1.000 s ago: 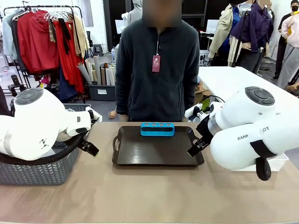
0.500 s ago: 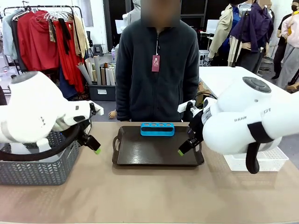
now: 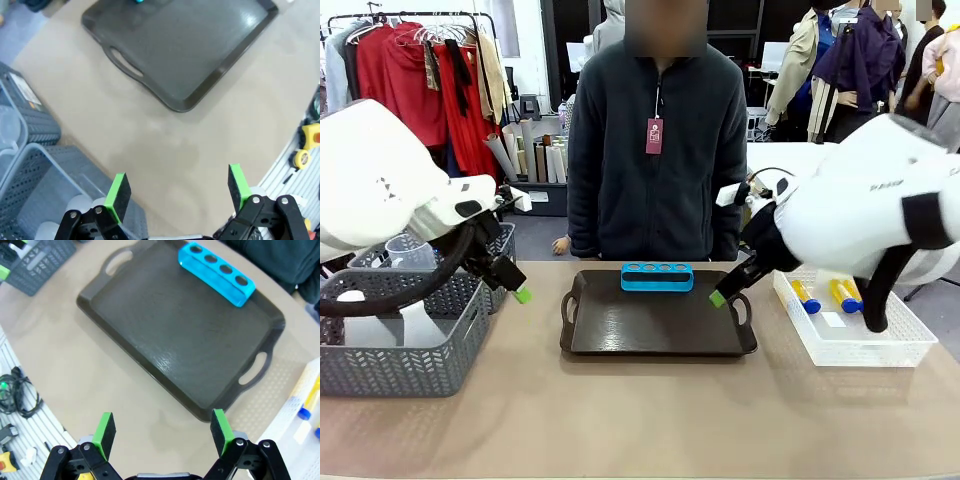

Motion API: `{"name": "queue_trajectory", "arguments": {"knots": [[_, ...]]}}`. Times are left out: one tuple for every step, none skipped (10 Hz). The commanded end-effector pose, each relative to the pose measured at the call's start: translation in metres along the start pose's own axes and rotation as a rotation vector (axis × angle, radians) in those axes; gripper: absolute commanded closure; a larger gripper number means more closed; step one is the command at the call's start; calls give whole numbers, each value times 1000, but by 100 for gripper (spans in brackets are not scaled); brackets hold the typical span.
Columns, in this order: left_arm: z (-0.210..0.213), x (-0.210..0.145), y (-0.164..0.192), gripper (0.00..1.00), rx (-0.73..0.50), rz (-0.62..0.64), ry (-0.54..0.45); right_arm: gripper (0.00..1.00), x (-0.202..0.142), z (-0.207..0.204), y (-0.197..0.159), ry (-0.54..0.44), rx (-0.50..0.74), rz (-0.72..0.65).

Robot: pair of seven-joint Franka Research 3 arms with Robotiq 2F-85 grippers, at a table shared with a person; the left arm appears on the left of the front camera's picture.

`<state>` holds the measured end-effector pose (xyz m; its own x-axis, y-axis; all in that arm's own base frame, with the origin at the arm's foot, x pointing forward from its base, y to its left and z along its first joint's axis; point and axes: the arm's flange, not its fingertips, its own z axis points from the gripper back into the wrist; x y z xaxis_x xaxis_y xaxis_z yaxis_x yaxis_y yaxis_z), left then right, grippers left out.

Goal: Prepare the laboratory tools.
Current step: Pick up one Small flask and place it on the Handle tray.

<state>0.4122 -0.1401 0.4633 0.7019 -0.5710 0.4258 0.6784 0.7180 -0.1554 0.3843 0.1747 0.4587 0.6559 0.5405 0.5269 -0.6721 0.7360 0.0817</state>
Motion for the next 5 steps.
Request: {"name": "queue_trajectory", "arguments": {"knots": [[13,3,9,0,-37,-58,-53,0,2,19,-16,-37,53,31],[20,5,9,0,-3,-65,-87,0,3,28,-17,-52,48,40],[25,7,6,0,5,-80,-127,0,4,35,-19,-64,35,41],[26,9,5,0,46,-79,-176,0,6,39,-23,-77,14,38],[24,9,5,0,12,-56,-70,0,6,34,-11,-48,14,19]]}}
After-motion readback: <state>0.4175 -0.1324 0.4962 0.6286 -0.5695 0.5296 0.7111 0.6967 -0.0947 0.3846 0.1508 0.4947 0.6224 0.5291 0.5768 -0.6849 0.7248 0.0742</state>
